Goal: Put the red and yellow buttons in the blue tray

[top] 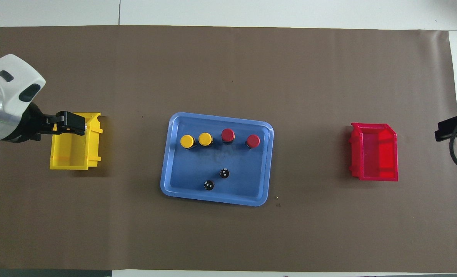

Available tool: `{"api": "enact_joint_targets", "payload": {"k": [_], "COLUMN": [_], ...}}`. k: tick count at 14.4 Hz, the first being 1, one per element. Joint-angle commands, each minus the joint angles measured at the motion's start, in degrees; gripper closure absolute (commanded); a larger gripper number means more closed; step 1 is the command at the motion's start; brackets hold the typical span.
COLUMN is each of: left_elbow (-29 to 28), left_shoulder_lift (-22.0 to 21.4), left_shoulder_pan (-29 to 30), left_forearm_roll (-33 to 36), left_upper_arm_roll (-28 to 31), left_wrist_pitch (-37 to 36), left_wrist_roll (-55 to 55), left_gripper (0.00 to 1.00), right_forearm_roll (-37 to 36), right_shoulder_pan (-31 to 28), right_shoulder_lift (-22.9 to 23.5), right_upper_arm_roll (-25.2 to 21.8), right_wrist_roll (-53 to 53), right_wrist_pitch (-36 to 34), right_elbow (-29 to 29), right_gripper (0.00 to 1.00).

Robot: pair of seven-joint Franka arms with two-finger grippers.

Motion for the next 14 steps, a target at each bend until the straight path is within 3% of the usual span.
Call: {"api": "enact_joint_targets", "payload": {"k": [1, 6, 14], "left_elbow": [2.7, 3.42, 2.45], "left_shoulder_lift": [0.55, -2.0, -2.01], "left_shoulder_pan": [3.0, 3.71, 7.48], "left_forearm_roll": [-0.56, 0.49, 0.41], "left_upper_arm_roll": [-0.48, -0.48, 0.22], "left_wrist_pitch": [-3.56, -8.3, -3.93], "left_wrist_roll": [1.98, 8.12, 13.56], "left_gripper": [0.0, 0.0, 0.0], "right_forearm_roll": [0.53, 0.53, 0.53], "right_shoulder_pan": [-0.4, -0.4, -0.4], "right_shoulder_lift": [-0.92, -0.92, -0.92], "right_upper_arm_roll": [0.23, 0.23, 0.23], "right_wrist_roll": [-0.5, -0.5, -0.5], "right_wrist_pitch": [0.82, 0.82, 0.82], "right_elbow": [-1.2, -1.2, -1.2], "right_gripper": [0.0, 0.0, 0.0]}}
